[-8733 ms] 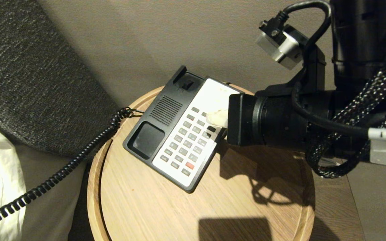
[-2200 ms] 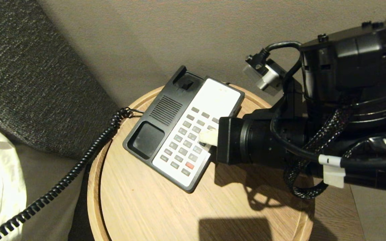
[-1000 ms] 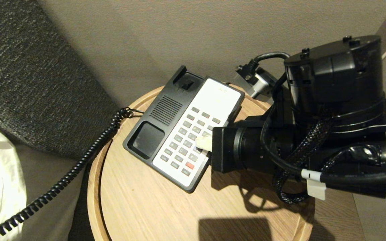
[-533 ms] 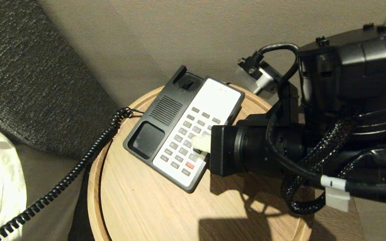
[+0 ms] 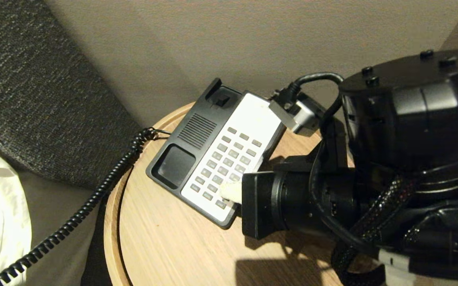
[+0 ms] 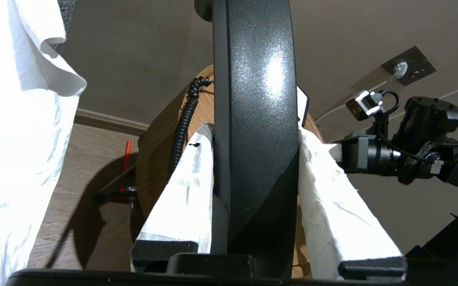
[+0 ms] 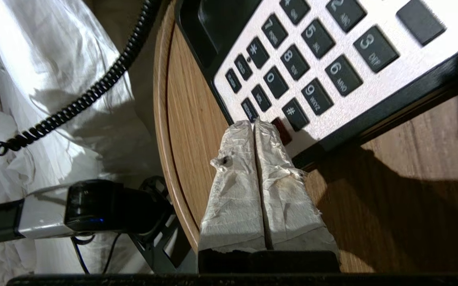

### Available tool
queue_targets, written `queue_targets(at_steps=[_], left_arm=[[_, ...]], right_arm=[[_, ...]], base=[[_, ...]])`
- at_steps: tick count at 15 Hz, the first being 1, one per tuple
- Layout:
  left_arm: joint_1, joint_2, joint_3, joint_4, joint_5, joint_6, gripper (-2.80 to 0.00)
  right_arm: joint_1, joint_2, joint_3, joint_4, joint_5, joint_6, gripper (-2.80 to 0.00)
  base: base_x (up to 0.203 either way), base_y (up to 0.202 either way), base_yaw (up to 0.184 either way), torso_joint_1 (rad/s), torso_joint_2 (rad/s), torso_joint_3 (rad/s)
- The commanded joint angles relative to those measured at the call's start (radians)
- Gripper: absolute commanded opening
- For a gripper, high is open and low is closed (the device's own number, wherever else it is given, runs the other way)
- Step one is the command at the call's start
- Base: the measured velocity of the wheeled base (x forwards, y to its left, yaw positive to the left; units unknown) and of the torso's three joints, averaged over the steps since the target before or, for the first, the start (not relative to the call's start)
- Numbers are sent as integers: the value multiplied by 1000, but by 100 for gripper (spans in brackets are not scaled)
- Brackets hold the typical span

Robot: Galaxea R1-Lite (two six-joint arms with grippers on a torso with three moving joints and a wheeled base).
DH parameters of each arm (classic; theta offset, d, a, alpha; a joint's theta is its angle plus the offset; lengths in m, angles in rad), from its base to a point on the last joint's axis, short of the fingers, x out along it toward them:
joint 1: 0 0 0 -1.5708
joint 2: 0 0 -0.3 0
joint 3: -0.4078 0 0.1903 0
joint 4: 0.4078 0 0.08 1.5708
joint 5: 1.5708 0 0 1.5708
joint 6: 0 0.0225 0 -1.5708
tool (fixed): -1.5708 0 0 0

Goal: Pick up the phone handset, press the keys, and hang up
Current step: Dial the number

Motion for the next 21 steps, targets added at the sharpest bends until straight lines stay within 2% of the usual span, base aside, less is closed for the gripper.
queue_targets(at_steps=[1, 17, 21], left_arm=[[0, 0, 2, 1, 2, -3, -280], [0, 0, -4, 2, 2, -2, -280], [0, -5, -4, 5, 2, -2, -280]], right_arm=[[7, 21, 9, -9, -2, 1, -280], [6, 62, 18, -15, -22, -12, -280], [6, 60, 18, -15, -22, -64, -280]], base=[[0, 0, 0, 0, 0, 0], [0, 0, 0, 0, 0, 0], [0, 0, 0, 0, 0, 0]])
